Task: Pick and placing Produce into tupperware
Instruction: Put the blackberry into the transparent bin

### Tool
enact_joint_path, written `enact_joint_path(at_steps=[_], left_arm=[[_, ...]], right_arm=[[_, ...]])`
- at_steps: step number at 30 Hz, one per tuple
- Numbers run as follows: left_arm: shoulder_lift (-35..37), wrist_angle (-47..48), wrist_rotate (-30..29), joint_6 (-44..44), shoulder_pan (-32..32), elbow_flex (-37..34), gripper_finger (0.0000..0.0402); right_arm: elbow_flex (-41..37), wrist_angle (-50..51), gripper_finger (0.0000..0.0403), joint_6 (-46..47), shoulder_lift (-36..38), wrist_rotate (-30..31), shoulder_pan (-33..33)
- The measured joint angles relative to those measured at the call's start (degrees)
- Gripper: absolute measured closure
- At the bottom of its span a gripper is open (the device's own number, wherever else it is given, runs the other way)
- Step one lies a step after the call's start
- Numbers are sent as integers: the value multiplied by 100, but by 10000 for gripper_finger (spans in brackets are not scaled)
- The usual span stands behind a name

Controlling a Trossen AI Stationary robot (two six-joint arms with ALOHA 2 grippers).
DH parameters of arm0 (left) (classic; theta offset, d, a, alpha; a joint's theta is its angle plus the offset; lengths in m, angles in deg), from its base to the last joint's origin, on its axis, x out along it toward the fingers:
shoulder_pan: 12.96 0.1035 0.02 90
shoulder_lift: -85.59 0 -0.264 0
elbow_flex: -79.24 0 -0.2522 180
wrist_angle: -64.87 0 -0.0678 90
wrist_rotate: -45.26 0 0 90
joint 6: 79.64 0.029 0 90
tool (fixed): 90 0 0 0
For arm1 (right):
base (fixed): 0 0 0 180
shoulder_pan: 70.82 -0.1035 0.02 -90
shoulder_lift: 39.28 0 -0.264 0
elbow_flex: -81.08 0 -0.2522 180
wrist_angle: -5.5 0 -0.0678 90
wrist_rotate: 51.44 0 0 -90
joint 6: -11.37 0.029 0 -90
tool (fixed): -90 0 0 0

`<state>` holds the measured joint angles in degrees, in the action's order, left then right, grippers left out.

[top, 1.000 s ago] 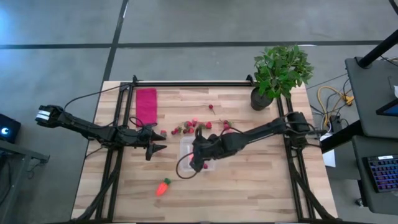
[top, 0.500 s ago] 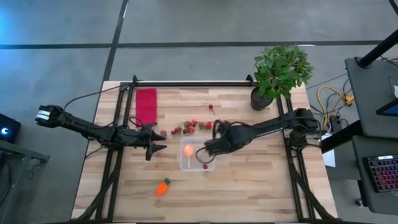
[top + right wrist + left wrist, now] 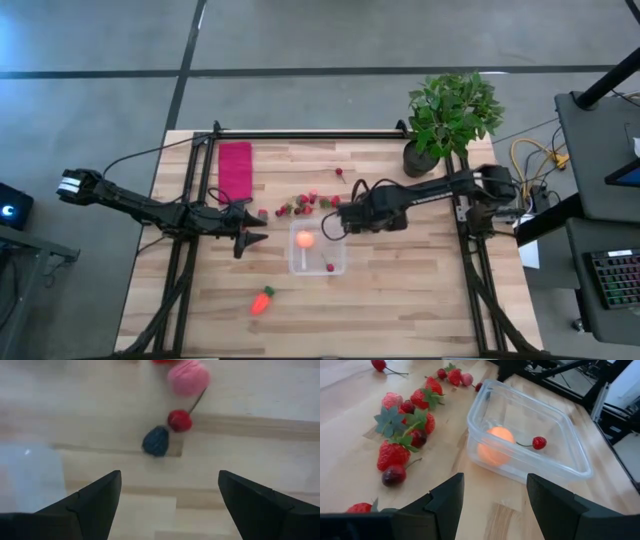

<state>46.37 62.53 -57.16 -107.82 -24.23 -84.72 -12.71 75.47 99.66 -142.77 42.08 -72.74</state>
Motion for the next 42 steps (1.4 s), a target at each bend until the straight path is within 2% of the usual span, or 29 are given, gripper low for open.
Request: enact_joint_path(at_steps=[10, 14, 22, 37, 42], left_arm=[[-13, -11, -4, 0, 2, 0, 199], [-13, -8, -24, 0, 4, 0, 199], [-31, 7, -37, 0, 4, 0, 199], [-103, 0, -105, 4, 4, 0, 199], [-106, 6, -101, 4, 6, 0, 199]], right_arm=[[-912, -1214, 81, 959, 377, -220, 121], [-1074, -1711, 113, 1216, 328, -196, 120], [-1098, -1651, 189, 1324, 215, 66, 126], [-1481, -2031, 236, 1684, 218, 104, 124], [-1500, -2005, 262, 1683, 220, 122, 121]])
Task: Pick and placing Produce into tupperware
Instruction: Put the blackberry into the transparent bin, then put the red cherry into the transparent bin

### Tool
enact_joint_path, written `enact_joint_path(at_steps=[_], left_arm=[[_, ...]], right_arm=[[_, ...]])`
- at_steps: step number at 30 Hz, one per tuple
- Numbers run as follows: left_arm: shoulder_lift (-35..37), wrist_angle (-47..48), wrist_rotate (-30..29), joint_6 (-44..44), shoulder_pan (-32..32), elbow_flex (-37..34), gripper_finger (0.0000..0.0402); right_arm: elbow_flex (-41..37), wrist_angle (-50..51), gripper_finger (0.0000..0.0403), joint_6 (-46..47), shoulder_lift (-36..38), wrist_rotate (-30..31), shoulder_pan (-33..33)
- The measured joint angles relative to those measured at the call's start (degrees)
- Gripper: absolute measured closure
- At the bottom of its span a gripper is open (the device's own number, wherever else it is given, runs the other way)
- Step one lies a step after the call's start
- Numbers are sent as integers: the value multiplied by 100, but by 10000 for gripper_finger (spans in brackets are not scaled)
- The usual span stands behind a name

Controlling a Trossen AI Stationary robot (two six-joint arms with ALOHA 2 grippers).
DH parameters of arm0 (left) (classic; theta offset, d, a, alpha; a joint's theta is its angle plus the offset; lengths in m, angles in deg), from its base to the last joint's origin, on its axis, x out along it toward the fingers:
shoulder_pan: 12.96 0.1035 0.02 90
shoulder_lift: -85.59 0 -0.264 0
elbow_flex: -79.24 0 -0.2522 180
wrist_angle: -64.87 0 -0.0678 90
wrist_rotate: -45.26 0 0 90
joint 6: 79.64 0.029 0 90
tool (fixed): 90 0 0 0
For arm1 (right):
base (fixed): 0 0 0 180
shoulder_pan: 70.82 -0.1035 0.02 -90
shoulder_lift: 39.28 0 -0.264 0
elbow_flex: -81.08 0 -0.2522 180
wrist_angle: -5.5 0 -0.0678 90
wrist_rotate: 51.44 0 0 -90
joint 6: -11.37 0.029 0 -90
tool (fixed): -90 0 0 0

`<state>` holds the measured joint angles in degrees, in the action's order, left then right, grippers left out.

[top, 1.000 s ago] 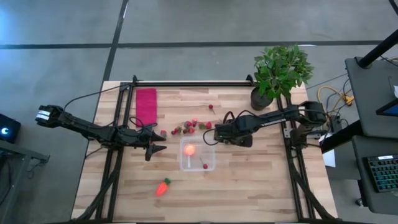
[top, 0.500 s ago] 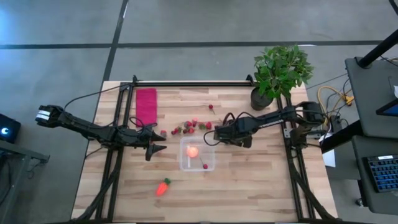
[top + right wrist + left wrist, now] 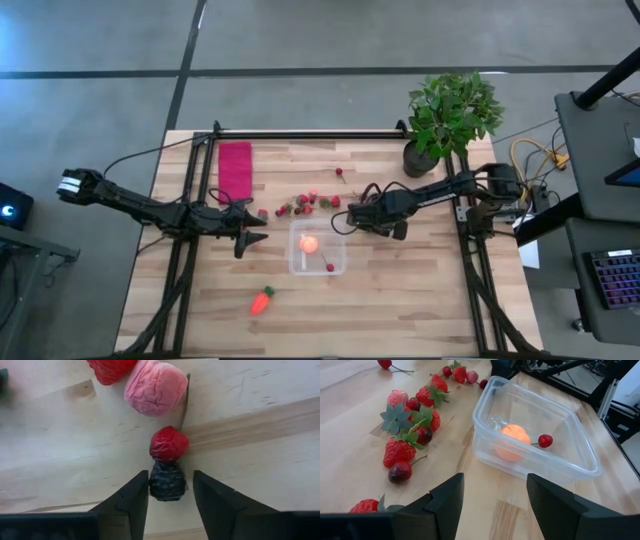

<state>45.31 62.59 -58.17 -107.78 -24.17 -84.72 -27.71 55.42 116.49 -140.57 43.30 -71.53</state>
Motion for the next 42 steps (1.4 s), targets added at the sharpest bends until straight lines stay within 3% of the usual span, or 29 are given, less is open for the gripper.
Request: enact_joint_path(at_steps=[10, 18, 25, 27, 33, 38, 42], left_arm=[[-32, 1, -15, 0, 1, 0, 199], [-52, -1, -31, -2, 1, 0, 199], [-56, -3, -28, -4, -1, 0, 199], [-53, -1, -28, -4, -1, 0, 199], [-62, -31, -30, -2, -1, 0, 199], [-49, -11, -26, -7, -1, 0, 199], [-49, -18, -26, -16, -1, 0, 199]], right_arm=[[59, -89, 319, -230, -6, 132, -2], [762, 13, 298, -854, 87, 172, -207], [2060, 43, 301, -2736, 128, 83, -877], [2351, 194, 295, -2892, 74, 57, -974], [2731, 204, 275, -3817, -336, 75, -909], [3051, -13, 264, -4849, -1029, -514, -807], [3512, 472, 244, -5093, -1450, -693, -791]])
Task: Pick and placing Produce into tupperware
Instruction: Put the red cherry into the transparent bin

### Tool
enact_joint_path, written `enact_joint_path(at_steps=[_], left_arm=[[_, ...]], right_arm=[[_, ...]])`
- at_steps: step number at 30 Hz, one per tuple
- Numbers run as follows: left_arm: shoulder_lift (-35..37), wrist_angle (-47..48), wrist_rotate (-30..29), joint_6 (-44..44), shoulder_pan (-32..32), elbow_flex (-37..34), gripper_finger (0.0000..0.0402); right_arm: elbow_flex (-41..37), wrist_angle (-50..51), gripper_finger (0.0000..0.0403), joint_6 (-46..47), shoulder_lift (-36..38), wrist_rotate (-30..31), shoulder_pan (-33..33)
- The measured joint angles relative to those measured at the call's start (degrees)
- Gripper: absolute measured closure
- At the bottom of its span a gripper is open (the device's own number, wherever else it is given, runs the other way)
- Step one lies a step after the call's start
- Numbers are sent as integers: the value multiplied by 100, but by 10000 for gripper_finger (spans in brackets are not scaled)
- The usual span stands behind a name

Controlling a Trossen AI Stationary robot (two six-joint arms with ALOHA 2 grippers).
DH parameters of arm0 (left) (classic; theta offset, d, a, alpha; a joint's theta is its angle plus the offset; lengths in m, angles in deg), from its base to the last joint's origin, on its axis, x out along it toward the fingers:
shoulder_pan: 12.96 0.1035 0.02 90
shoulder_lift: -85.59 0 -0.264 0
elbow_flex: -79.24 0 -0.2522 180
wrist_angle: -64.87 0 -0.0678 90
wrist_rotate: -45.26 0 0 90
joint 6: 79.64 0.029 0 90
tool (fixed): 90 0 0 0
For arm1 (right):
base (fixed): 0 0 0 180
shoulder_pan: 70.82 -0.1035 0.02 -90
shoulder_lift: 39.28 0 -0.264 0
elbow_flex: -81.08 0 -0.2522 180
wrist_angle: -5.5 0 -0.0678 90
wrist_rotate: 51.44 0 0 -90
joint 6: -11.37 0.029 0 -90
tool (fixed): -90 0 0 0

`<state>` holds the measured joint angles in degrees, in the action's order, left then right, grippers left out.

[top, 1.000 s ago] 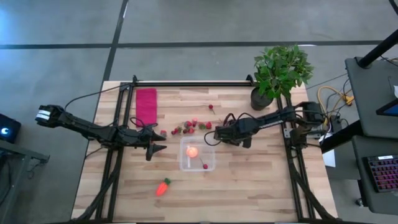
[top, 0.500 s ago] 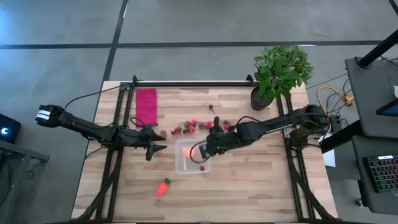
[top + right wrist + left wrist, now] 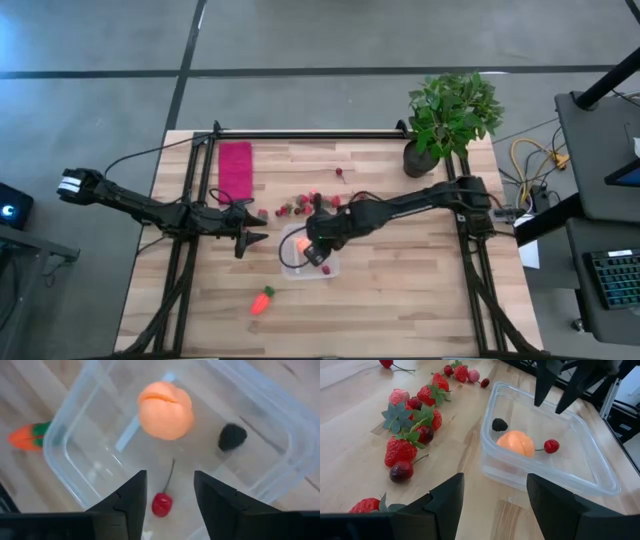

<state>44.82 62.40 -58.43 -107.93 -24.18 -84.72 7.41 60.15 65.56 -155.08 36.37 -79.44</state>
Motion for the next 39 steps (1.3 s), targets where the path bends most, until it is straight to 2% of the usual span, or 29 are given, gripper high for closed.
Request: enact_joint_path(at_steps=[3, 6, 10, 14, 17, 21, 27, 29, 39], left_arm=[[-5, 0, 2, -4, 0, 0, 199], [-7, 11, 2, -4, 0, 0, 199], [-5, 4, 2, -2, 0, 0, 199], [-5, -5, 4, -2, 0, 0, 199], [-7, -5, 2, -1, 0, 0, 199], [2, -9, 0, 0, 0, 0, 199], [5, 13, 2, 3, 0, 0, 199], [8, -4, 2, 3, 0, 0, 199], [19, -3, -14, 3, 0, 0, 199]], right_arm=[[370, 781, 221, -38, -141, 197, -91], [729, 1512, 198, 21, -78, 850, -197], [844, 2486, 173, 792, 399, 1479, -224], [440, 3572, 157, 1749, 774, 1454, -108], [-149, 3489, 154, 2046, 1096, 1089, 53], [-1002, 2915, 156, 2388, 1337, 908, 261], [-2058, 1318, 157, 2598, 1415, 473, 644], [-2237, 1046, 160, 2739, 1385, 485, 721], [-2697, 1055, 164, 2877, 1387, 694, 888]])
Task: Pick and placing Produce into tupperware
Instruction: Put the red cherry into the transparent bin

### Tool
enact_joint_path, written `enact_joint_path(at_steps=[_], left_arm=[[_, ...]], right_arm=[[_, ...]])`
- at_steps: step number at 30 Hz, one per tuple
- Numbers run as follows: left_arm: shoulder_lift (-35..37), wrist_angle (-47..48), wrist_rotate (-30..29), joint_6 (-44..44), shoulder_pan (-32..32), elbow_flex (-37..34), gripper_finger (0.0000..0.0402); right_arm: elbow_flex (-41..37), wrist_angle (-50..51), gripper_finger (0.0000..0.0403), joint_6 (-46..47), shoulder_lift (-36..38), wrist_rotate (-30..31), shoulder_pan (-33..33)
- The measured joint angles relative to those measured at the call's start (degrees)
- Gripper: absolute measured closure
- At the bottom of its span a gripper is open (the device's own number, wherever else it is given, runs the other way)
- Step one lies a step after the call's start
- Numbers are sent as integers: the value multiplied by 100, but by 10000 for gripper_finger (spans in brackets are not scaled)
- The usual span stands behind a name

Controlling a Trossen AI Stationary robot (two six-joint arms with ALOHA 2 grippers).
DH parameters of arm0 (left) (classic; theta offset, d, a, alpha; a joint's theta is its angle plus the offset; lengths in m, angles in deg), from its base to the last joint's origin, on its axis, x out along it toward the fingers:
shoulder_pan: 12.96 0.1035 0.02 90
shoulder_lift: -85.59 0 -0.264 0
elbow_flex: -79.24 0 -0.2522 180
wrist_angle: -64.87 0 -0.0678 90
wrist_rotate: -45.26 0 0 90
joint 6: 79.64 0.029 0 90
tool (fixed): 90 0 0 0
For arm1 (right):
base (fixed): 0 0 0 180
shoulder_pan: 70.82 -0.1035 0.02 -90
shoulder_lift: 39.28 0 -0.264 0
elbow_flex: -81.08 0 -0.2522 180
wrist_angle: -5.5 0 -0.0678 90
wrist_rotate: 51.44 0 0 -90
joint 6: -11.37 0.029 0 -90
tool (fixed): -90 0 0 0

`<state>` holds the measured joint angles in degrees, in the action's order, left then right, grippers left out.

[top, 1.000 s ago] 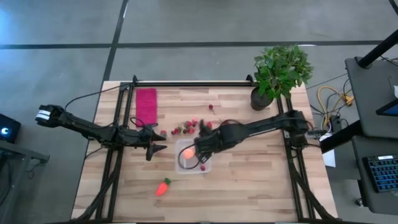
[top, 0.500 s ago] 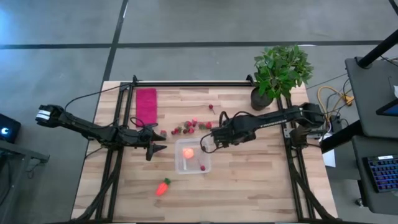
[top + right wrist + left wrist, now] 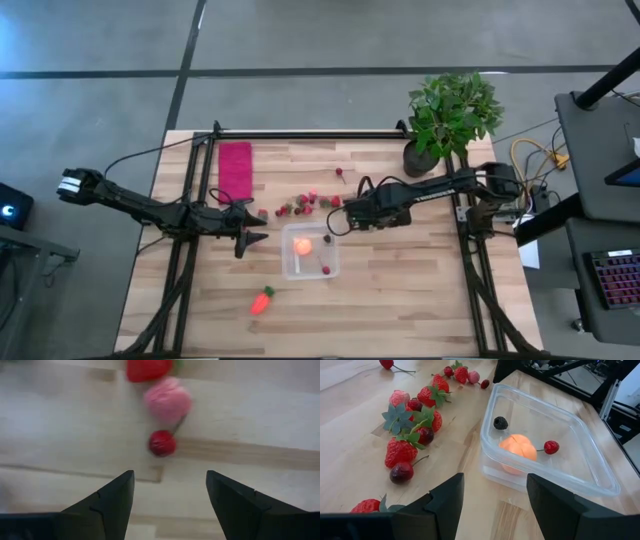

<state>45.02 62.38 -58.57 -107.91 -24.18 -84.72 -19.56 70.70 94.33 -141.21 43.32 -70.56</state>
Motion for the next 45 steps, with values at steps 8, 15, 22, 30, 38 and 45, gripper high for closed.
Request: enact_joint_path(at_steps=[8, 15, 22, 30, 38, 45], left_arm=[[-13, 0, -12, 0, 0, 0, 199], [-26, 9, -17, 0, 0, 0, 199], [-26, 2, -118, 0, 0, 0, 199], [-26, 2, -122, 0, 0, 0, 199], [-26, 2, -122, 0, 0, 0, 199], [-26, 2, -119, 0, 0, 0, 199]], right_arm=[[-359, -788, 177, 0, -24, 64, 210], [-509, -838, 179, -28, -22, 131, 332], [-585, -881, 191, -35, -22, 131, 329], [-652, -949, 247, -23, -22, 131, 329], [-703, -954, 297, 85, -18, 142, 327], [-357, -1009, 330, -242, 2, 134, 207]])
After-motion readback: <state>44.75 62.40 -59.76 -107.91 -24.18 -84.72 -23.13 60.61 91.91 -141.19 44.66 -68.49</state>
